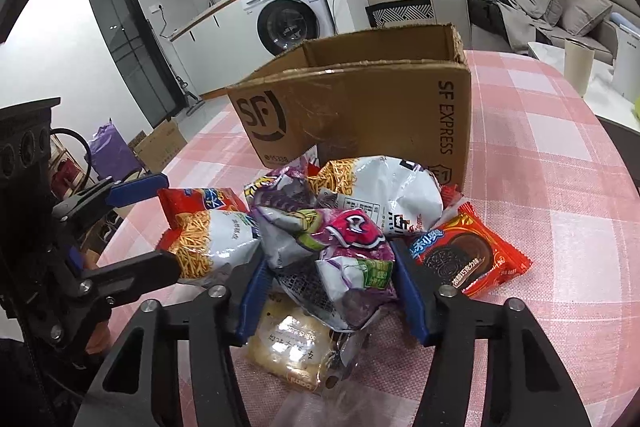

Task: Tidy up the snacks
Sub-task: 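Reach the right gripper to the white-and-purple chip bag and close on it, then grasp the noodle-snack bag with the left gripper while the right holds the chip bag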

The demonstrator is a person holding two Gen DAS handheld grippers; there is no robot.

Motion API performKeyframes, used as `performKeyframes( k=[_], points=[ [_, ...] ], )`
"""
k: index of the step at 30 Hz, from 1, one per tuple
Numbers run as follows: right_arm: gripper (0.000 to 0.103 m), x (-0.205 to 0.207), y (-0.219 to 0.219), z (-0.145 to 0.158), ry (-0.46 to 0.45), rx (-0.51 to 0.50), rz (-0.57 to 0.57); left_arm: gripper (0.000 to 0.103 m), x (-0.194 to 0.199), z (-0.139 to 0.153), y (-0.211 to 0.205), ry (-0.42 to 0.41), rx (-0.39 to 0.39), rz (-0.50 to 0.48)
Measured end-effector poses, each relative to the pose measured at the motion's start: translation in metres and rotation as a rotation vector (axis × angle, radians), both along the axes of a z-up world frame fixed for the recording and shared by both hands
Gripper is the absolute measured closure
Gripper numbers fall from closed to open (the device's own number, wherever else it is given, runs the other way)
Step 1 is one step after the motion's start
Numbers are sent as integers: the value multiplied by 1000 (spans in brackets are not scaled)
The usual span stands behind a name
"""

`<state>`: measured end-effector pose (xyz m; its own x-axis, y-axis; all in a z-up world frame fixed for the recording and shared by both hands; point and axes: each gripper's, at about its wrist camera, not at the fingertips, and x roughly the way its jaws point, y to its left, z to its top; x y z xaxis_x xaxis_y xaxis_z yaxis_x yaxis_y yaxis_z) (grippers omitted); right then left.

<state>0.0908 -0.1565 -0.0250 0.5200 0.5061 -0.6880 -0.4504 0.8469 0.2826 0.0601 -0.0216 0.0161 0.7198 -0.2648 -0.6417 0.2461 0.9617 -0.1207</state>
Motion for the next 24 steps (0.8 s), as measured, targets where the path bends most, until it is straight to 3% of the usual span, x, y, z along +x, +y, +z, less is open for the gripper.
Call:
performKeyframes(
  k=[9, 24],
  points=[
    [47, -8, 1, 12, -37, 23, 22, 1, -9, 7, -8, -13, -33, -70],
    [47, -13, -11, 22, -51, 60, 31, 1, -1, -13, -19, 62, -10, -105]
  ],
)
